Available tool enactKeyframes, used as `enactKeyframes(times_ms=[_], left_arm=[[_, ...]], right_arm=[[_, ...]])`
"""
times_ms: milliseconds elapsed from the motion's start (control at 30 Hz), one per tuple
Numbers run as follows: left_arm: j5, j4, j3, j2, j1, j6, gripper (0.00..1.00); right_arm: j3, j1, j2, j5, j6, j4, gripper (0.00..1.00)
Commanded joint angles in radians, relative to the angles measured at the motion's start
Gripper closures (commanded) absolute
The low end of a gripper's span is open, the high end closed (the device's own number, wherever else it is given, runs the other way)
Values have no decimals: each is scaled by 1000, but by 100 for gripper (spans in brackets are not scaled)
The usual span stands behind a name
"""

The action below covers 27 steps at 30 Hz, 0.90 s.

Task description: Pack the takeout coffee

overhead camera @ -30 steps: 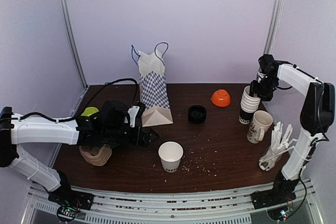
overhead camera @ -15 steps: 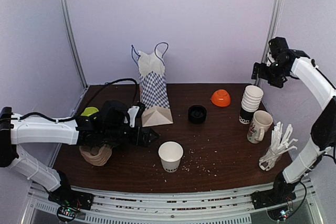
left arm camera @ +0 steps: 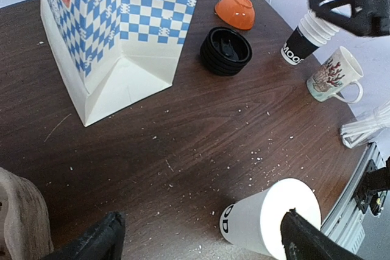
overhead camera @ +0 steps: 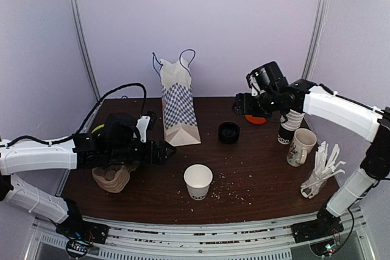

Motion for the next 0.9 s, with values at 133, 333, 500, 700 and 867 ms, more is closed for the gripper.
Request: enactKeyframes(times_ms=[133, 333, 500, 700, 867], left_arm=[[-57, -23, -35, -44, -4, -30, 8], [-45, -15, -49, -37, -4, -30, 8], [-41, -9, -49, -19, -4, -19, 8], [-29, 11, -44, 5, -4, -10, 8], [-26, 18, -35, 26, -4, -3, 8]], right_arm=[[5, -56, 244, 109, 131, 175, 36], [73, -85, 380, 115, 140, 148, 46], [71, -110, 425, 92, 143, 161, 58], [93, -115, 467, 33, 134, 171, 60], [115, -115, 503, 34, 133, 146, 65]])
